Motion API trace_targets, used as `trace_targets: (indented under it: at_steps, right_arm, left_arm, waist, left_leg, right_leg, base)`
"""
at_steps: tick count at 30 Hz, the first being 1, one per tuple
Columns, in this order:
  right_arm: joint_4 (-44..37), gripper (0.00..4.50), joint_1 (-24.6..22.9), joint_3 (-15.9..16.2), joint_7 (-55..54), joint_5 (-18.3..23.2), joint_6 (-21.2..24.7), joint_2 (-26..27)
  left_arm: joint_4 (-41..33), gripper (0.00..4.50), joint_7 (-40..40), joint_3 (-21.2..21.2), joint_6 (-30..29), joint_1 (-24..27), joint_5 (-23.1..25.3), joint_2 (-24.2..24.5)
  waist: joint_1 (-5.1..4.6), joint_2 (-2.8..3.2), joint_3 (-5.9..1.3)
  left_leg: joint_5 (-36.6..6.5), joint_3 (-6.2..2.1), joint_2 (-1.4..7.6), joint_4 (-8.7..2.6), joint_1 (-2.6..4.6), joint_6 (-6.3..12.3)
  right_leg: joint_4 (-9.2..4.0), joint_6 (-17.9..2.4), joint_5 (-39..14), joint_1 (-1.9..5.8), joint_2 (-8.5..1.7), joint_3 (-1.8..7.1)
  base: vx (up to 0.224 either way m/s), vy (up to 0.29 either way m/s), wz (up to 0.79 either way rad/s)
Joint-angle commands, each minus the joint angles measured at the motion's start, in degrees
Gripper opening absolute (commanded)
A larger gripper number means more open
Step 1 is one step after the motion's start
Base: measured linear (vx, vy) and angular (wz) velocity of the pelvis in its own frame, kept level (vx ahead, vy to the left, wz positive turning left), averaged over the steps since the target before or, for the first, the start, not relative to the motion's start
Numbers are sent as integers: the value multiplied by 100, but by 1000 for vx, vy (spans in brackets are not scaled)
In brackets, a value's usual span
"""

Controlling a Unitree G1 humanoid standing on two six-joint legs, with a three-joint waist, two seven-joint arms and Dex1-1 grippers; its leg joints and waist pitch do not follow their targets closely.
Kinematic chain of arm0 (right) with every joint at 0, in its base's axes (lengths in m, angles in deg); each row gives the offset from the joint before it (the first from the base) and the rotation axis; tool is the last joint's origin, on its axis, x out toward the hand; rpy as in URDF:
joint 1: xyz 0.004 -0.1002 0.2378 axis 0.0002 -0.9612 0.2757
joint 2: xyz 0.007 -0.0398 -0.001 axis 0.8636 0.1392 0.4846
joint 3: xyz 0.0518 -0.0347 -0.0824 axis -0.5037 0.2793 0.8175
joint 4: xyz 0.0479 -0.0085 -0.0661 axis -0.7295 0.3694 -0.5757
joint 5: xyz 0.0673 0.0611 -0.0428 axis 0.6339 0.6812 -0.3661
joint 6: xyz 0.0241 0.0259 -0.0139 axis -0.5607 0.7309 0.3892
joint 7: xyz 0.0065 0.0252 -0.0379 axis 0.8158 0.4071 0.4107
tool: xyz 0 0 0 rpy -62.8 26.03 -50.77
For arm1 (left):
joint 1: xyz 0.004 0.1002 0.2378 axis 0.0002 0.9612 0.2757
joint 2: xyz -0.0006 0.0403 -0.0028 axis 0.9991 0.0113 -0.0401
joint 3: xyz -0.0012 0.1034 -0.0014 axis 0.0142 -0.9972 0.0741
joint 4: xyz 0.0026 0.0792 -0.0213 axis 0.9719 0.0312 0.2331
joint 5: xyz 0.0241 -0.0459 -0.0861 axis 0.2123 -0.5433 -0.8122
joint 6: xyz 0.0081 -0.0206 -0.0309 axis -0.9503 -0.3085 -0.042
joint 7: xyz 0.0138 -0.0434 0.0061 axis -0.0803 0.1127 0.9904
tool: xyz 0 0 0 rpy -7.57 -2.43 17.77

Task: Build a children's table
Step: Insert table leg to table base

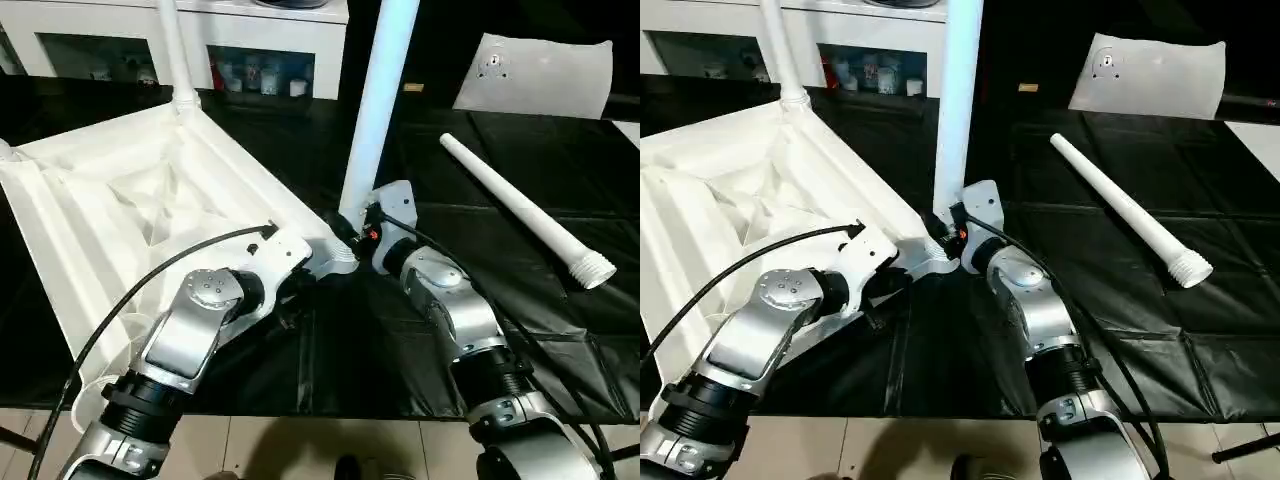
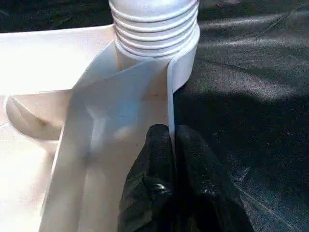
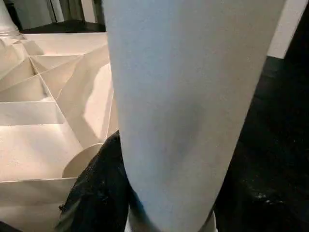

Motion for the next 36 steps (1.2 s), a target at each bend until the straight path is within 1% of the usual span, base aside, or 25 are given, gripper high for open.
trace_targets:
  at_steps: [1,2,3,6,7,8,9,12,13,15,16,17,18,19,20,21,22,24,25,27,28,31,33,35,36]
  right_arm:
    - [571,225,-301,235,253,-38,521,106]
    - [568,248,-296,228,255,-32,523,104]
    - [575,248,-289,218,260,-24,521,106]
    - [572,280,-289,176,276,10,507,99]
    - [555,280,-294,149,294,39,505,92]
    - [540,308,-298,136,306,55,508,87]
    - [540,308,-298,136,306,55,508,87]
    - [437,339,-346,85,373,136,534,47]
    - [393,349,-368,59,396,162,553,31]
    - [208,356,-457,-8,513,265,601,-16]
    - [56,372,-535,-17,611,296,574,-76]
    - [-70,372,-609,2,659,269,502,-153]
    - [-70,386,-609,2,659,269,502,-153]
    - [-391,393,-769,-43,854,403,555,-279]
    - [-416,398,-780,-53,856,411,563,-288]
    - [-678,406,-897,-135,906,481,613,-394]
    - [-705,417,-909,-141,911,484,612,-407]
    - [-1086,438,-1061,-257,1097,664,661,-568]
    - [-1086,442,-1061,-257,1097,664,661,-568]
    - [-1514,447,-1205,-310,1512,899,798,-879]
    - [-1598,447,-1233,-297,1670,933,784,-986]
    - [-1680,447,-1248,-206,2054,865,607,-1284]
    - [-1706,447,-1247,-147,2190,831,564,-1399]
    - [-1712,447,-1167,141,2789,713,469,-1771]
    - [-1712,447,-1163,154,2816,709,467,-1785]
  left_arm:
    - [133,0,14,-51,81,-155,27,29]
    - [149,0,1,-45,94,-156,12,57]
    - [167,0,-9,-36,109,-162,-3,80]
    - [215,0,-45,-19,144,-184,-37,145]
    - [251,0,-65,-6,166,-200,-51,181]
    - [273,0,-76,3,180,-210,-58,200]
    - [273,0,-76,3,180,-210,-58,200]
    - [407,0,-121,31,282,-263,-78,289]
    - [452,0,-140,36,316,-281,-87,321]
    - [541,0,-198,36,412,-319,-104,386]
    - [633,0,-276,14,528,-350,-124,461]
    - [718,0,-343,4,644,-371,-137,516]
    - [718,0,-343,4,644,-371,-137,516]
    - [908,0,-497,-6,883,-411,-164,620]
    - [929,0,-512,-9,911,-416,-165,631]
    - [1136,0,-699,-48,1228,-457,-190,744]
    - [1157,0,-722,-53,1265,-461,-195,756]
    - [1413,0,-1055,-113,1676,-517,-246,910]
    - [1413,0,-1055,-113,1676,-517,-246,910]
    - [1741,0,-1598,-241,2261,-596,-292,1124]
    - [1827,0,-1745,-282,2392,-618,-296,1184]
    - [2054,0,-2191,-422,2821,-695,-292,1349]
    - [2161,0,-2374,-455,2989,-734,-321,1391]
    - [2315,0,-3096,-489,3308,-823,-567,1489]
    - [2321,0,-3127,-493,3320,-827,-576,1494]
  waist:
    - [2,58,-182]
    - [0,56,-182]
    - [3,74,-190]
    - [-1,74,-204]
    - [10,94,-213]
    - [1,75,-209]
    - [12,90,-198]
    - [16,93,-198]
    - [15,115,-201]
    - [26,111,-212]
    - [28,137,-225]
    - [30,126,-219]
    - [44,129,-232]
    - [54,151,-252]
    - [57,142,-241]
    - [72,153,-271]
    - [79,148,-269]
    - [109,160,-325]
    - [115,156,-326]
    - [162,154,-379]
    - [170,163,-370]
    - [186,153,-351]
    - [201,146,-349]
    - [232,141,-355]
    - [259,143,-359]
  left_leg:
    - [-1841,-91,256,-468,-73,268]
    - [-1853,-94,257,-471,-77,263]
    - [-1864,-100,262,-471,-73,248]
    - [-1833,-91,268,-467,-84,253]
    - [-1789,-96,269,-470,-89,248]
    - [-1742,-87,266,-476,-101,269]
    - [-1755,-84,268,-473,-82,268]
    - [-1791,-91,265,-476,-96,256]
    - [-1771,-88,267,-478,-101,253]
    - [-1680,-82,264,-474,-101,285]
    - [-1592,-89,281,-478,-120,291]
    - [-1576,-84,279,-481,-127,303]
    - [-1473,-68,275,-465,-116,320]
    - [-1314,-72,284,-463,-136,340]
    - [-1281,-55,272,-462,-138,378]
    - [-1104,-55,288,-451,-133,404]
    - [-1012,-46,273,-446,-141,436]
    - [-632,-18,281,-405,-122,517]
    - [-532,-20,273,-400,-137,562]
    - [-23,-7,274,-351,-144,724]
    - [30,-1,279,-347,-138,827]
    - [-152,14,278,-354,-128,833]
    - [-299,21,284,-358,-124,701]
    - [-368,28,284,-352,-105,632]
    - [-355,28,291,-352,-100,612]
  right_leg:
    - [-540,-475,-3403,190,-471,358]
    - [-542,-457,-3421,190,-471,356]
    - [-538,-457,-3405,187,-473,357]
    - [-527,-549,-3207,188,-475,373]
    - [-506,-578,-3130,200,-474,372]
    - [-504,-586,-3083,200,-459,374]
    - [-509,-605,-3115,185,-467,375]
    - [-518,-583,-3200,199,-471,370]
    - [-522,-587,-3159,200,-465,371]
    - [-517,-604,-3052,207,-465,380]
    - [-485,-655,-2894,226,-470,381]
    - [-488,-661,-2862,227,-458,377]
    - [-475,-701,-2717,225,-461,391]
    - [-435,-785,-2478,255,-461,394]
    - [-451,-784,-2425,252,-448,397]
    - [-403,-887,-2116,265,-455,407]
    - [-399,-901,-1993,275,-438,406]
    - [-311,-1107,-1364,297,-441,415]
    - [-296,-1142,-1247,314,-441,415]
    - [-180,-1318,-517,345,-435,419]
    - [-170,-1363,-402,333,-430,411]
    - [-204,-1372,-674,331,-439,403]
    - [-226,-1336,-988,334,-453,415]
    - [-230,-1301,-1137,328,-449,415]
    - [-221,-1305,-1102,329,-450,419]
  base:
    - [0,0,0]
    - [0,0,0]
    - [0,0,0]
    - [0,0,0]
    - [0,0,0]
    - [0,0,0]
    - [0,0,0]
    - [0,0,0]
    - [0,0,0]
    - [0,0,0]
    - [0,0,0]
    - [0,0,0]
    - [0,0,0]
    - [0,0,0]
    - [0,0,0]
    - [0,0,0]
    - [0,0,0]
    - [0,0,0]
    - [0,0,0]
    - [0,0,0]
    - [0,0,0]
    - [0,0,0]
    - [0,0,0]
    - [0,0,0]
    - [0,0,0]
